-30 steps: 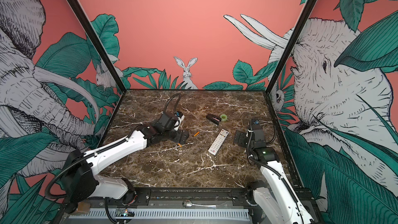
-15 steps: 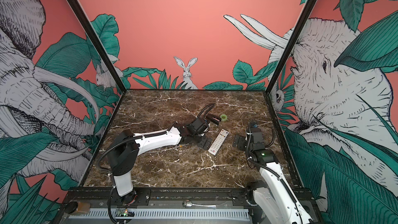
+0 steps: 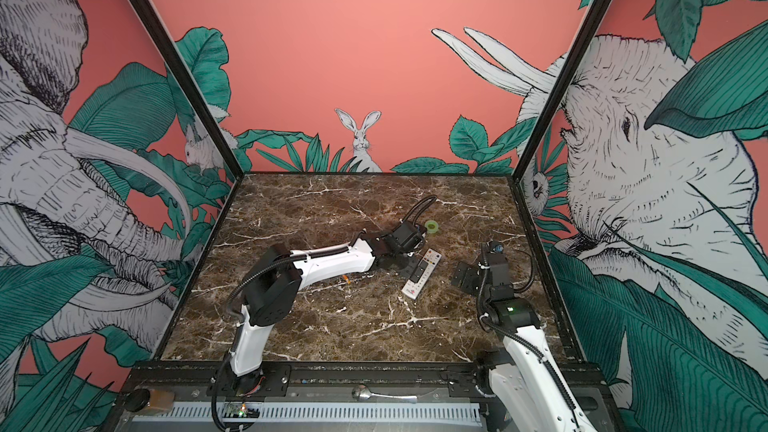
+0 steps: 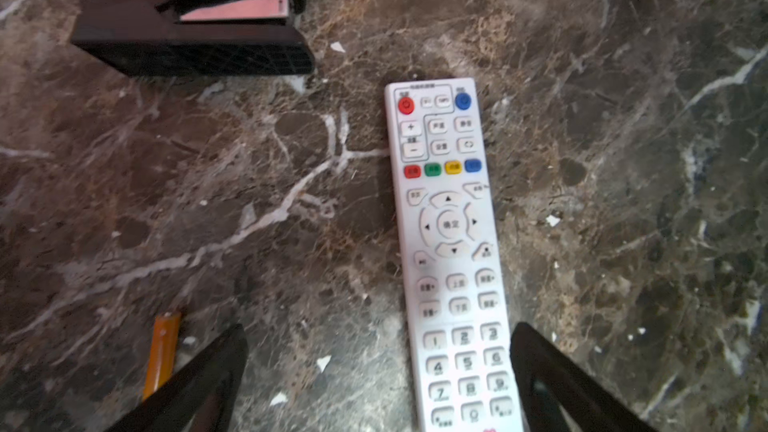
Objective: Load the batteries into the remote control
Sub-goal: 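Reach the left gripper toward the white remote while the right arm advances, then grasp the white remote with the left gripper and lift it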
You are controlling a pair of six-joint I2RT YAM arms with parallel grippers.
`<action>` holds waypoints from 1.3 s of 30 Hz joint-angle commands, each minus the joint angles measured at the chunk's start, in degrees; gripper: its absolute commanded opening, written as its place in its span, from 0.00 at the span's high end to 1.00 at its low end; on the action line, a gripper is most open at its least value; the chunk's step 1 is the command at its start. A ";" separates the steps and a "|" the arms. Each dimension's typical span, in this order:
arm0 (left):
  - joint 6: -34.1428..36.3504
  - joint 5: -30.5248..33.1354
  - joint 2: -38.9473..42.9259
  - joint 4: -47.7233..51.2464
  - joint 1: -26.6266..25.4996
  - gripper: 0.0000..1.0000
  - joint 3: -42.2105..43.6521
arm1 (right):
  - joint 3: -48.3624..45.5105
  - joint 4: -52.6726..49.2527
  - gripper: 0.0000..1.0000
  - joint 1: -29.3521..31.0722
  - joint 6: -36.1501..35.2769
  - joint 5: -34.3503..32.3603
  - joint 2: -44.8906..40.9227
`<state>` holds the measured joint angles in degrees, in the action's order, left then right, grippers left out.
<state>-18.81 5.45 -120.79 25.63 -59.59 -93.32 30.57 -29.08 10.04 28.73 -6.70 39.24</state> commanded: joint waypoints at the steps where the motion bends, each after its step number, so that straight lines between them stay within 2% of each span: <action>1: -0.18 1.66 -1.41 2.72 -0.95 0.00 -2.98 | -0.08 0.45 0.01 0.06 -0.01 -2.39 -0.60; 7: 0.97 3.10 -5.59 4.95 -2.34 0.00 -7.77 | 0.41 -1.26 0.01 -0.11 -0.95 -3.69 -2.55; 16: 2.52 8.74 -11.16 10.32 -4.59 0.00 -14.72 | 1.58 -5.45 0.01 -0.64 -2.93 -6.94 -6.64; 24: 2.33 9.38 -14.25 10.62 -4.68 0.00 -17.63 | 2.21 -6.79 0.01 -1.12 -0.42 -4.04 -10.37; 33: 2.29 9.70 -20.44 13.47 -4.22 0.01 -26.54 | 2.30 -6.49 0.01 -1.21 -0.16 -2.95 -10.28; 39: 0.93 7.04 -20.89 13.35 -2.38 0.06 -27.74 | 2.29 -6.16 0.01 -1.29 -0.35 -2.32 -10.82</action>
<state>-16.99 13.32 -141.34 35.70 -63.26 -120.07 31.38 -35.42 8.99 27.94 -9.56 28.91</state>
